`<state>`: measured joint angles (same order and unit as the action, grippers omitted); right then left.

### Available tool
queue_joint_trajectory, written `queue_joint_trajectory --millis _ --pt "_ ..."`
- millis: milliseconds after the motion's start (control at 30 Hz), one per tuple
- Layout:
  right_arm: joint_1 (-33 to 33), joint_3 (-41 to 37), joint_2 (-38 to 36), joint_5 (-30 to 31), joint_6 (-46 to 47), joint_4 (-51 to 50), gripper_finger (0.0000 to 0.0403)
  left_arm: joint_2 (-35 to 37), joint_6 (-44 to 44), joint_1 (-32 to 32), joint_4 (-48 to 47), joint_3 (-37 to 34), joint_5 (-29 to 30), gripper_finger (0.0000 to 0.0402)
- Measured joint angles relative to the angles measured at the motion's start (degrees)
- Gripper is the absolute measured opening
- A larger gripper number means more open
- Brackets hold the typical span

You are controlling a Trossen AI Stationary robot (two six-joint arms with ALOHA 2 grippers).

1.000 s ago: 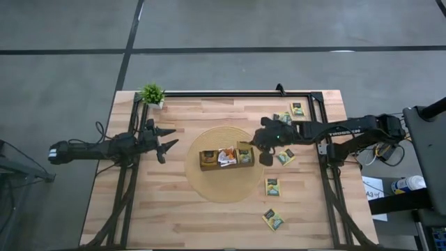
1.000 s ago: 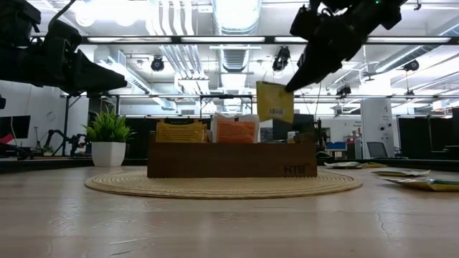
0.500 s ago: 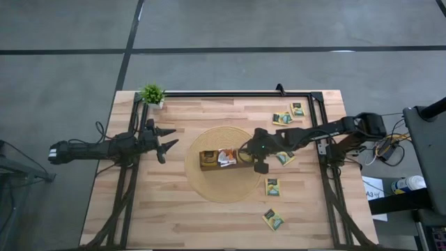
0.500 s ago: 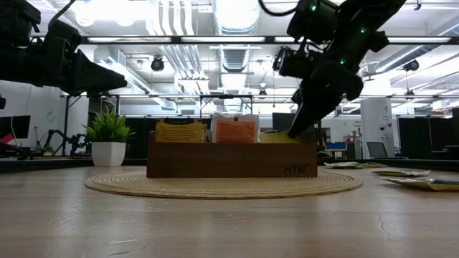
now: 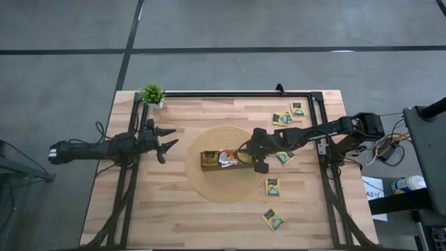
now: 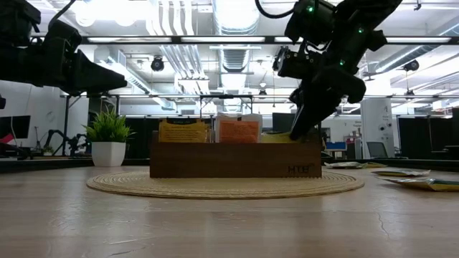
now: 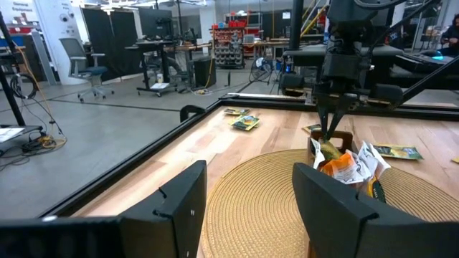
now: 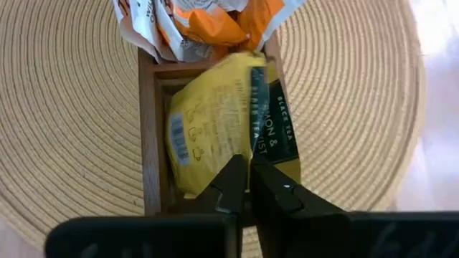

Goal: Pick & Place Tea
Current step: Put the lemon tea sachet into the right section of the wooden organizer

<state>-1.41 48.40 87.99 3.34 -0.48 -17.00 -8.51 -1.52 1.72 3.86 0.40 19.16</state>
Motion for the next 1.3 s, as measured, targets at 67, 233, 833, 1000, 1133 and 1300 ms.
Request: queue_joint_trajectory --millis 67,233,833,1000,1133,1300 --pt "0.02 0.0 -0.61 1.28 -0.18 -0.59 0.0033 0.02 0.0 0.0 0.0 -0.01 0.01 0.0202" --pt "0.0 0.0 -1.47 4.12 -0.19 -2.11 0.0091 0.01 0.0 0.0 0.0 -0.02 0.0 0.0202" --pt "-0.72 0.02 -13.16 13.72 0.73 -6.36 0.0201 0.0 0.02 0.04 0.0 0.0 0.0 0.0202" --pt "-2.62 -0.01 -18.69 19.6 7.75 -18.68 0.0194 0.02 0.0 0.02 0.0 0.0 0.0 0.0202" --pt "-4.85 -0.33 -21.9 19.62 17.37 -26.6 0.019 0.02 0.01 0.02 0.0 0.0 0.0 0.0202" --pt "-8.24 -2.69 -24.38 20.28 25.69 -27.17 0.0189 0.02 0.02 0.02 0.0 -0.02 0.02 0.0202"
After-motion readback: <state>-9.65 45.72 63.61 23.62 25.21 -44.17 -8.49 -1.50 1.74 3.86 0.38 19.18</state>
